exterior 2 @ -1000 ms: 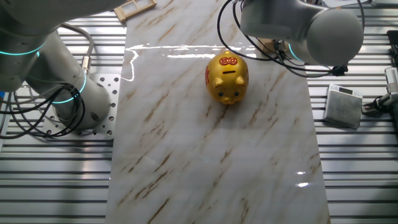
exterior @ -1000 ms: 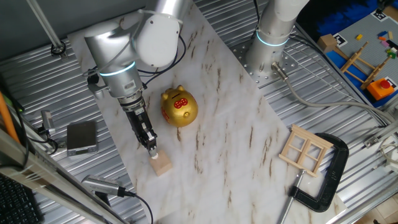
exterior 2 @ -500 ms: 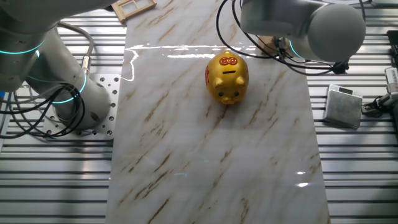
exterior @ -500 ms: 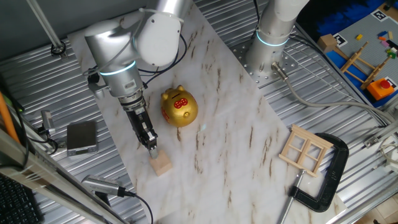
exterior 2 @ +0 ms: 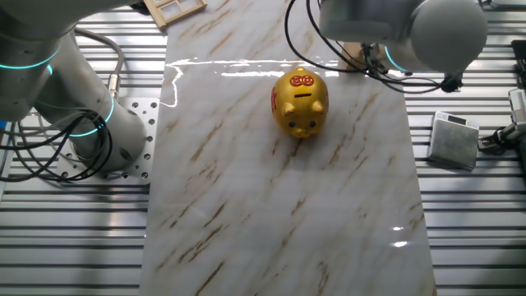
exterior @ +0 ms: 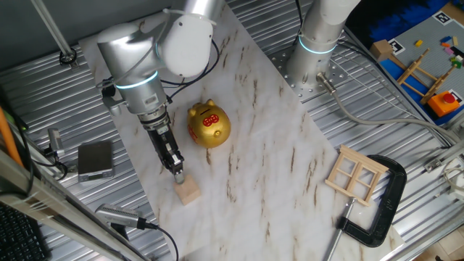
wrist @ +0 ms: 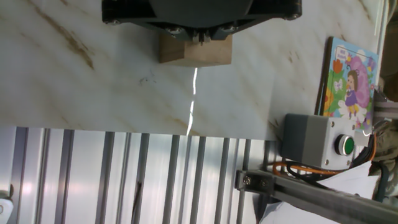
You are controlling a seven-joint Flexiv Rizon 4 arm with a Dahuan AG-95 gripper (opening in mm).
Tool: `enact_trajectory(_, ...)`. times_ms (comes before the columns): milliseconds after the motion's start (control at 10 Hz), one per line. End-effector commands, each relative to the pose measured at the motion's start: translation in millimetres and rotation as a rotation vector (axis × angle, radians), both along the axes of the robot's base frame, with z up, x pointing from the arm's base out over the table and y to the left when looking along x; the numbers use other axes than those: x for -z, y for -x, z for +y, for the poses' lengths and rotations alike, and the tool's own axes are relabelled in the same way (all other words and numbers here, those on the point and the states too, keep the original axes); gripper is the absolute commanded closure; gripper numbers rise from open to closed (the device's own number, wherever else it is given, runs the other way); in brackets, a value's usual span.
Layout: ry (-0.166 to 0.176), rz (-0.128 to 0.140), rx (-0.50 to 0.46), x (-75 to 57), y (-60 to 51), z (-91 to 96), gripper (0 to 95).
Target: Drop coins into a piggy bank
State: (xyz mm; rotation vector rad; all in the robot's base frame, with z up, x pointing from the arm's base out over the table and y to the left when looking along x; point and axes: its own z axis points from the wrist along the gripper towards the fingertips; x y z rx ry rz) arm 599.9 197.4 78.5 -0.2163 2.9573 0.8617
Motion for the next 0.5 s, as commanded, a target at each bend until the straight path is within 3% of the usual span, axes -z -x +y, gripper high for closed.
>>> enact_trajectory(100, 0.051, -0.004, -0.01, -5.7, 0.5, 0.6, 95.0)
enact_trajectory(400, 0.139, -0.012, -0.038, -18.4, 0.2, 0.8, 95.0)
enact_trajectory(500, 0.188, -0.025, -0.065, -23.9, -0.5, -4.6, 95.0)
